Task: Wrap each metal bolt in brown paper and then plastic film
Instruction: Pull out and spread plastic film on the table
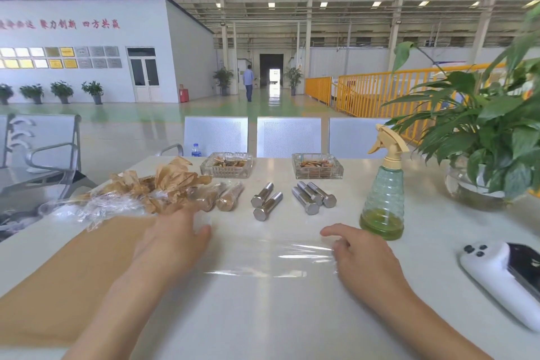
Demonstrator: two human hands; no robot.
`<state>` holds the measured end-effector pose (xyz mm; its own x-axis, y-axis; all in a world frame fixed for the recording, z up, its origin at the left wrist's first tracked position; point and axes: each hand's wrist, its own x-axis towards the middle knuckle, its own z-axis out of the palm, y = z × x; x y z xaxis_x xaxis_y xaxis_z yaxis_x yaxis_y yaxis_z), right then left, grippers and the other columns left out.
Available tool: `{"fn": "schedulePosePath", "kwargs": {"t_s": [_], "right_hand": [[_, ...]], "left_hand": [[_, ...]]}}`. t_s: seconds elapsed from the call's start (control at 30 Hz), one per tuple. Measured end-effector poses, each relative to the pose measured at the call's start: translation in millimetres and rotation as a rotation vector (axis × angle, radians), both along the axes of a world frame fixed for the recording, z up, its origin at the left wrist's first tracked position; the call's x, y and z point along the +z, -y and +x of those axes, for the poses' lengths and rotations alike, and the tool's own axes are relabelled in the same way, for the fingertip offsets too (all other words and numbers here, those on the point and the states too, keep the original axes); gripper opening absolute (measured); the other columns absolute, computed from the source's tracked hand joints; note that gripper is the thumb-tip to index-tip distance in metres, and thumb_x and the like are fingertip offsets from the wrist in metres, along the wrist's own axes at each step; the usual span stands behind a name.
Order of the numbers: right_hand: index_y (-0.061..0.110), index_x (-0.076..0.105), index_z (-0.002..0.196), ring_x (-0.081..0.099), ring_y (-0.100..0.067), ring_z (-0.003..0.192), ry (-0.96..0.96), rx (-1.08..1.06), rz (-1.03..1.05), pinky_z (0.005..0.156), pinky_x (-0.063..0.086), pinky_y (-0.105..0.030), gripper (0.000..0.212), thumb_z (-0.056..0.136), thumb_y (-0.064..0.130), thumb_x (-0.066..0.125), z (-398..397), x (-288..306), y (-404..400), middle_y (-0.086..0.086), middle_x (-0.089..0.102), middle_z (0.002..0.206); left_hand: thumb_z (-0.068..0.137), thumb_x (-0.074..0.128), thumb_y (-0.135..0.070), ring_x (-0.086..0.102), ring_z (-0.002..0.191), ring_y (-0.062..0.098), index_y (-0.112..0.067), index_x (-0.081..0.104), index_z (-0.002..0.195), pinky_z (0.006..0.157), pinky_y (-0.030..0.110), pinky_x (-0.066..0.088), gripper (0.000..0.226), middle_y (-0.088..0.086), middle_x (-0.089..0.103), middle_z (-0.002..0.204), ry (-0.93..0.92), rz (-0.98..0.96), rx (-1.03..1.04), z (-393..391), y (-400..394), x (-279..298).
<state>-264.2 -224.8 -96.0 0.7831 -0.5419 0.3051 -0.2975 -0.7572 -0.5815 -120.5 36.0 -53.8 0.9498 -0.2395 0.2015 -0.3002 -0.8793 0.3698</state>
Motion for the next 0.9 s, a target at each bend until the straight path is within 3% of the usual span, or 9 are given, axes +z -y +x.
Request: {"fn": "schedulePosePath", "kwargs": {"t_s": [0.1,0.17,0.27,0.33,0.4,0.5,0.63,0.77,0.9], "right_hand": [[0.034,0.079,0.086,0.059,-0.011,0.051,0.203,0.066,0.465,0.053,0.046,-0.018,0.043,0.094,0.002,0.050,-1,6,9,0.009,0.072,0.065],[0.027,0.081,0.087,0.053,-0.015,0.047,0.259,0.008,0.675,0.052,0.044,-0.025,0.048,0.089,-0.006,0.046,-3,5,17,-0.005,0.071,0.063],[0.022,0.081,0.093,0.050,-0.015,0.047,0.297,-0.033,0.828,0.056,0.044,-0.028,0.047,0.083,-0.007,0.046,-7,3,28,-0.004,0.066,0.061],[0.026,0.080,0.094,0.054,-0.010,0.049,0.271,-0.030,0.702,0.056,0.045,-0.019,0.044,0.086,-0.004,0.049,-11,3,27,0.004,0.066,0.060],[0.032,0.078,0.100,0.065,-0.003,0.075,0.203,-0.053,0.307,0.069,0.048,-0.011,0.041,0.091,0.002,0.052,-13,-1,23,0.013,0.073,0.086],[0.036,0.070,0.116,0.062,-0.017,0.109,-0.027,-0.087,-0.179,0.086,0.048,-0.030,0.038,0.096,0.014,0.047,-15,-6,13,0.021,0.061,0.124],[0.045,0.061,0.123,0.065,-0.019,0.097,-0.190,-0.110,-0.337,0.073,0.045,-0.032,0.036,0.100,0.025,0.041,-18,-6,11,0.021,0.052,0.127],[0.053,0.056,0.121,0.063,-0.011,0.094,-0.188,-0.092,-0.350,0.069,0.044,-0.032,0.030,0.101,0.044,0.036,-25,-5,20,0.023,0.050,0.116],[0.056,0.055,0.118,0.054,-0.007,0.104,-0.224,-0.038,-0.243,0.077,0.041,-0.032,0.028,0.098,0.049,0.036,-25,-3,34,0.025,0.048,0.114]], "left_hand": [[0.092,0.056,-0.040,0.058,0.121,0.032,-0.043,0.041,0.146,0.097,0.045,0.050,0.055,-0.001,0.045,0.145,-0.007,0.005,-0.028,-3,1,0],[0.091,0.055,-0.041,0.062,0.113,0.031,-0.041,0.043,0.145,0.095,0.044,0.051,0.055,-0.002,0.048,0.143,-0.005,0.003,-0.035,-5,4,2],[0.091,0.053,-0.044,0.062,0.113,0.031,-0.038,0.040,0.144,0.085,0.038,0.049,0.055,-0.003,0.046,0.145,0.032,0.068,-0.010,-12,12,0],[0.092,0.051,-0.045,0.060,0.117,0.032,-0.036,0.036,0.145,0.077,0.037,0.044,0.056,-0.004,0.042,0.146,0.049,0.118,0.012,-17,18,-3],[0.093,0.048,-0.047,0.058,0.118,0.032,-0.033,0.033,0.144,0.075,0.037,0.042,0.055,-0.003,0.041,0.144,0.054,0.158,0.028,-18,22,-4],[0.087,0.056,-0.060,0.054,0.125,0.030,-0.035,0.026,0.148,0.076,0.038,0.042,0.072,-0.003,0.038,0.146,0.034,0.212,0.040,-18,24,-6],[0.079,0.058,-0.071,0.049,0.133,0.027,-0.033,0.020,0.152,0.089,0.042,0.047,0.090,-0.005,0.035,0.153,0.015,0.237,0.046,-18,16,-11],[0.090,0.043,-0.068,0.054,0.127,0.031,-0.029,0.034,0.147,0.098,0.042,0.048,0.069,0.002,0.048,0.146,-0.039,0.159,0.066,-4,-10,-6],[0.096,0.044,-0.045,0.059,0.113,0.030,-0.041,0.033,0.145,0.087,0.041,0.051,0.050,0.001,0.050,0.137,0.048,0.036,0.012,-3,-22,-9]]}}
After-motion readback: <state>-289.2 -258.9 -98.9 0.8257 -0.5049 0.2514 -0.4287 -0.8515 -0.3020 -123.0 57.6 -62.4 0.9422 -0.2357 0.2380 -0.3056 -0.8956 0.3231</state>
